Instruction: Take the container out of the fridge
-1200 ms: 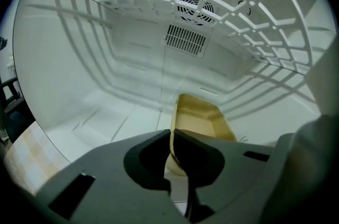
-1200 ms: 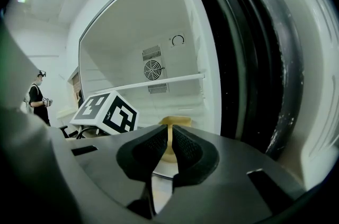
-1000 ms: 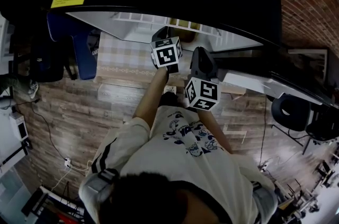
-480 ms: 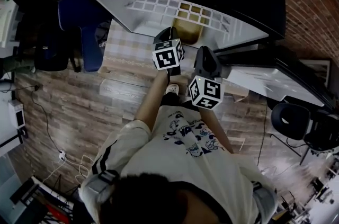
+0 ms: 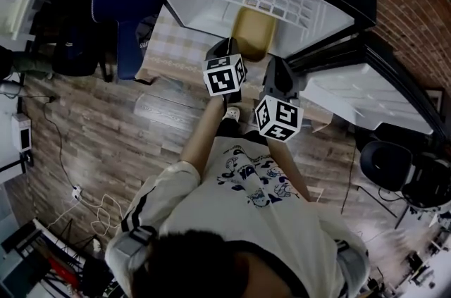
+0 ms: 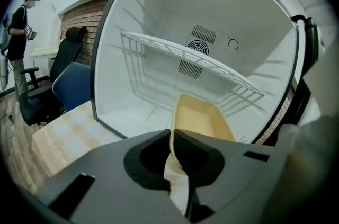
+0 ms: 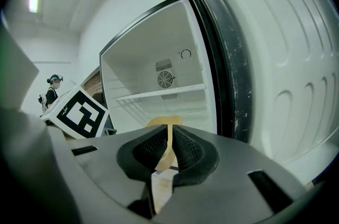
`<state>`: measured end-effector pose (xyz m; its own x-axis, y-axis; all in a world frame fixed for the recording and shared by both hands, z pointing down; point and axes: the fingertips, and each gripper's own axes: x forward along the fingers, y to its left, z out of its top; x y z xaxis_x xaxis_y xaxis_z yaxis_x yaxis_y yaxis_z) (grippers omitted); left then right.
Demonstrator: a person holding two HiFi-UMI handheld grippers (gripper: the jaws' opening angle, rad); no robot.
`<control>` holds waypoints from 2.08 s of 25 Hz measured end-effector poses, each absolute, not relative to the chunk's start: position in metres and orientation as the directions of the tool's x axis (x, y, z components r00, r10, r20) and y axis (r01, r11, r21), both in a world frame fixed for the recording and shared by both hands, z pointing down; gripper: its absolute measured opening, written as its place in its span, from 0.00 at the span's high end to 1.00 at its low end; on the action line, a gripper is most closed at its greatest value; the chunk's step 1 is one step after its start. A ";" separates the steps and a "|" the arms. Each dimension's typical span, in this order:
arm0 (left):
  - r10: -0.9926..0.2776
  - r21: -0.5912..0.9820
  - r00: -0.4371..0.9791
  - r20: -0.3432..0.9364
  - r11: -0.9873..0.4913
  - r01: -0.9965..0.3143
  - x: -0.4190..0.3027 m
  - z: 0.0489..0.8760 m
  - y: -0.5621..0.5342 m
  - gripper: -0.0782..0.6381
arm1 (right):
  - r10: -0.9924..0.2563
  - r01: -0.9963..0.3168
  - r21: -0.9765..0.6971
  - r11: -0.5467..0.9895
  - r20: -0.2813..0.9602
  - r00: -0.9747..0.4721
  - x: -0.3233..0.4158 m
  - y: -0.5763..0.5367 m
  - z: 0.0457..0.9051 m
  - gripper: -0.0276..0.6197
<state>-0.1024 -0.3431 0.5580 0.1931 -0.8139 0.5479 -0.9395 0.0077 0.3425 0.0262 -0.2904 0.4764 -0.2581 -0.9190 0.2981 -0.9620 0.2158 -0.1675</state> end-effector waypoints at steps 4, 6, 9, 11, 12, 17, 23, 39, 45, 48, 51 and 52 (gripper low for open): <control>-0.819 0.336 0.172 0.547 0.027 -0.941 -0.102 0.553 -0.320 0.85 | -0.914 -0.958 -0.163 0.235 0.298 -0.275 0.030 -0.272 0.472 0.88; -0.820 0.337 0.165 0.548 0.036 -0.941 -0.100 0.551 -0.307 0.85 | -0.912 -0.956 -0.162 0.244 0.298 -0.283 0.033 -0.261 0.470 0.88; -0.823 0.335 0.151 0.548 0.051 -0.941 -0.099 0.549 -0.287 0.85 | -0.907 -0.952 -0.162 0.261 0.297 -0.299 0.035 -0.243 0.467 0.88; -0.823 0.333 0.140 0.550 0.063 -0.941 -0.097 0.548 -0.274 0.85 | -0.903 -0.949 -0.159 0.273 0.297 -0.310 0.037 -0.232 0.466 0.88; -0.824 0.334 0.135 0.551 0.069 -0.940 -0.096 0.548 -0.268 0.85 | -0.902 -0.947 -0.158 0.279 0.296 -0.315 0.038 -0.227 0.465 0.88; -0.825 0.340 0.121 0.553 0.091 -0.936 -0.090 0.548 -0.241 0.85 | -0.896 -0.941 -0.154 0.302 0.291 -0.336 0.042 -0.206 0.462 0.88; -0.825 0.338 0.105 0.556 0.110 -0.935 -0.087 0.548 -0.212 0.85 | -0.894 -0.936 -0.157 0.314 0.283 -0.347 0.049 -0.185 0.459 0.88; -0.835 0.338 0.057 0.547 0.158 -0.928 -0.093 0.541 -0.159 0.85 | -0.892 -0.928 -0.161 0.336 0.262 -0.369 0.051 -0.147 0.450 0.88; -0.838 0.338 0.047 0.544 0.167 -0.926 -0.094 0.542 -0.151 0.85 | -0.890 -0.927 -0.163 0.337 0.265 -0.370 0.054 -0.140 0.453 0.88; -0.839 0.339 0.049 0.543 0.166 -0.926 -0.092 0.540 -0.150 0.85 | -0.892 -0.928 -0.168 0.333 0.263 -0.368 0.056 -0.140 0.452 0.88; -0.840 0.340 0.051 0.540 0.162 -0.926 -0.091 0.538 -0.150 0.85 | -0.894 -0.928 -0.166 0.333 0.258 -0.367 0.056 -0.140 0.449 0.88; -0.840 0.340 0.052 0.540 0.162 -0.926 -0.091 0.538 -0.150 0.85 | -0.894 -0.928 -0.164 0.334 0.256 -0.367 0.056 -0.140 0.448 0.88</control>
